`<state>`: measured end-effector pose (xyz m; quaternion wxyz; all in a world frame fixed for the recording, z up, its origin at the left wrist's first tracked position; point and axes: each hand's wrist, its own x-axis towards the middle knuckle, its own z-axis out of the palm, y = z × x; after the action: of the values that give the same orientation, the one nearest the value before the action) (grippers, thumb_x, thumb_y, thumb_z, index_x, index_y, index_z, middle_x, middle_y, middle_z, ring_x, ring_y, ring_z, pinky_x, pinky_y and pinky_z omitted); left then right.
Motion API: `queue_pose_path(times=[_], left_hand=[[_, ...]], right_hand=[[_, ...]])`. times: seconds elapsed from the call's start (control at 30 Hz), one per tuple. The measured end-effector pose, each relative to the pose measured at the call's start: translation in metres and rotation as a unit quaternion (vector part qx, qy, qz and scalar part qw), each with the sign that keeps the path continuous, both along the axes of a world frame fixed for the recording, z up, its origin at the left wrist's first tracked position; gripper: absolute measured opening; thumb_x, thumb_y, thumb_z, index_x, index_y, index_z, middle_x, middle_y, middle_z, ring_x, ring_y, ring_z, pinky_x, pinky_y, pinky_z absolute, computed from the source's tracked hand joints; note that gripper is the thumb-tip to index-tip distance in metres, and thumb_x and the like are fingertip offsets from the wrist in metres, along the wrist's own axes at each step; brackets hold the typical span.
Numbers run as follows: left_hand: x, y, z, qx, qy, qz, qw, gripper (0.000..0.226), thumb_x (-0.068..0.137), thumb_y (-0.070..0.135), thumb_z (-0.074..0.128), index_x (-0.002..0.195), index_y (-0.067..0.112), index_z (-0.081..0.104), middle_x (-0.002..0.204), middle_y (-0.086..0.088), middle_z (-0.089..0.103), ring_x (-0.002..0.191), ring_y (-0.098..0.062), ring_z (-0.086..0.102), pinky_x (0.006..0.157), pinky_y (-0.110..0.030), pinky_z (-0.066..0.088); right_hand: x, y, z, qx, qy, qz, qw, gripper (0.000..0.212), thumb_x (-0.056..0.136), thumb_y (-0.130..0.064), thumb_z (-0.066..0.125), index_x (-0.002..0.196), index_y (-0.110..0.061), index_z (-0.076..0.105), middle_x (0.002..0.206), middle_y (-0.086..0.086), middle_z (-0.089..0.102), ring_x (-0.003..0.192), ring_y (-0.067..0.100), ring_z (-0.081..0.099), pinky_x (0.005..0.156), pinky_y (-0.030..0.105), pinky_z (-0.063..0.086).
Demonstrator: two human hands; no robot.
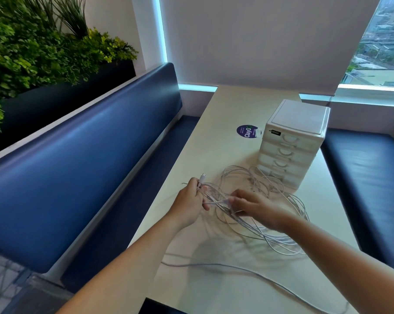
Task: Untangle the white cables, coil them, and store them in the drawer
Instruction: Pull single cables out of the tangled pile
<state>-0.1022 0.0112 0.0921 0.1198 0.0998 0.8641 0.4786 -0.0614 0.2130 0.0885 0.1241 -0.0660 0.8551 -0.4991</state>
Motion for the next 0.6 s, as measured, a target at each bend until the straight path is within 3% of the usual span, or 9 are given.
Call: queue_pose_path(times=[0.07, 0.13, 0.2, 0.3, 0.33, 0.4, 0.47, 0.6], left_hand=[[0.000, 0.001, 0.000, 0.009, -0.003, -0.003, 1.000, 0.017, 0.106, 0.022, 0.036, 0.100, 0.008, 0.044, 0.078, -0.010, 0.067, 0.043, 0.004, 0.051, 0.048, -0.023, 0.034], [0.000, 0.002, -0.001, 0.026, -0.007, 0.000, 1.000, 0.019, 0.105, 0.022, 0.039, 0.105, 0.003, 0.045, 0.082, -0.011, 0.067, 0.046, 0.004, 0.054, 0.052, -0.023, 0.037], [-0.001, 0.000, 0.001, 0.035, -0.002, 0.010, 0.999, 0.020, 0.105, 0.020, 0.039, 0.105, 0.000, 0.045, 0.088, -0.014, 0.066, 0.046, 0.004, 0.055, 0.053, -0.019, 0.039], [-0.006, -0.009, 0.003, 0.017, 0.019, 0.026, 0.999, 0.020, 0.105, 0.021, 0.041, 0.100, 0.002, 0.046, 0.088, -0.015, 0.069, 0.046, 0.005, 0.054, 0.055, -0.019, 0.040], [-0.008, -0.013, 0.002, 0.005, 0.025, 0.029, 0.999, 0.020, 0.104, 0.022, 0.042, 0.099, 0.003, 0.046, 0.088, -0.015, 0.069, 0.047, 0.006, 0.054, 0.053, -0.018, 0.039], [-0.010, -0.022, 0.001, -0.031, 0.031, 0.026, 0.999, 0.021, 0.103, 0.024, 0.046, 0.096, 0.005, 0.048, 0.087, -0.012, 0.069, 0.051, 0.007, 0.056, 0.047, -0.015, 0.035], [-0.010, -0.026, -0.003, -0.069, 0.034, 0.004, 0.997, 0.020, 0.101, 0.026, 0.051, 0.091, 0.008, 0.050, 0.082, -0.007, 0.068, 0.055, 0.008, 0.058, 0.048, -0.015, 0.036], [-0.006, -0.022, -0.008, -0.079, 0.035, -0.001, 0.996, 0.024, 0.099, 0.031, 0.055, 0.089, 0.008, 0.055, 0.078, -0.001, 0.063, 0.058, 0.004, 0.060, 0.047, -0.014, 0.034]], right_hand=[[0.003, 0.006, -0.007, 0.133, 0.053, 0.061, 0.988, 0.016, 0.089, -0.037, 0.064, 0.090, -0.020, 0.063, 0.083, -0.012, 0.061, 0.077, 0.001, 0.056, 0.075, 0.022, 0.045], [0.002, 0.009, -0.013, 0.193, 0.098, 0.103, 0.971, 0.007, 0.086, -0.032, 0.066, 0.085, -0.025, 0.065, 0.087, -0.012, 0.061, 0.083, 0.006, 0.058, 0.079, 0.027, 0.046], [0.000, 0.011, -0.012, 0.222, 0.121, 0.078, 0.964, 0.008, 0.090, -0.022, 0.061, 0.086, -0.018, 0.065, 0.089, -0.002, 0.063, 0.082, 0.016, 0.059, 0.076, 0.030, 0.046], [-0.004, 0.023, -0.008, 0.278, 0.099, 0.026, 0.955, 0.016, 0.096, -0.019, 0.051, 0.086, -0.013, 0.061, 0.082, 0.000, 0.063, 0.075, 0.016, 0.056, 0.062, 0.021, 0.037], [-0.007, 0.031, -0.009, 0.260, 0.074, 0.004, 0.963, 0.018, 0.097, -0.018, 0.049, 0.082, -0.015, 0.058, 0.079, -0.001, 0.064, 0.076, 0.018, 0.059, 0.065, 0.021, 0.040], [-0.013, 0.045, -0.007, 0.153, 0.019, -0.056, 0.986, 0.025, 0.098, -0.014, 0.046, 0.075, -0.016, 0.055, 0.071, 0.003, 0.064, 0.075, 0.027, 0.065, 0.072, 0.033, 0.048], [-0.019, 0.054, 0.000, 0.085, 0.007, -0.108, 0.990, 0.025, 0.098, -0.013, 0.047, 0.074, -0.013, 0.055, 0.064, 0.008, 0.059, 0.064, 0.027, 0.062, 0.061, 0.032, 0.047], [-0.029, 0.054, 0.031, 0.120, 0.083, -0.128, 0.981, 0.022, 0.095, -0.027, 0.055, 0.077, -0.017, 0.063, 0.062, 0.002, 0.047, 0.055, 0.013, 0.042, 0.054, 0.025, 0.036]])
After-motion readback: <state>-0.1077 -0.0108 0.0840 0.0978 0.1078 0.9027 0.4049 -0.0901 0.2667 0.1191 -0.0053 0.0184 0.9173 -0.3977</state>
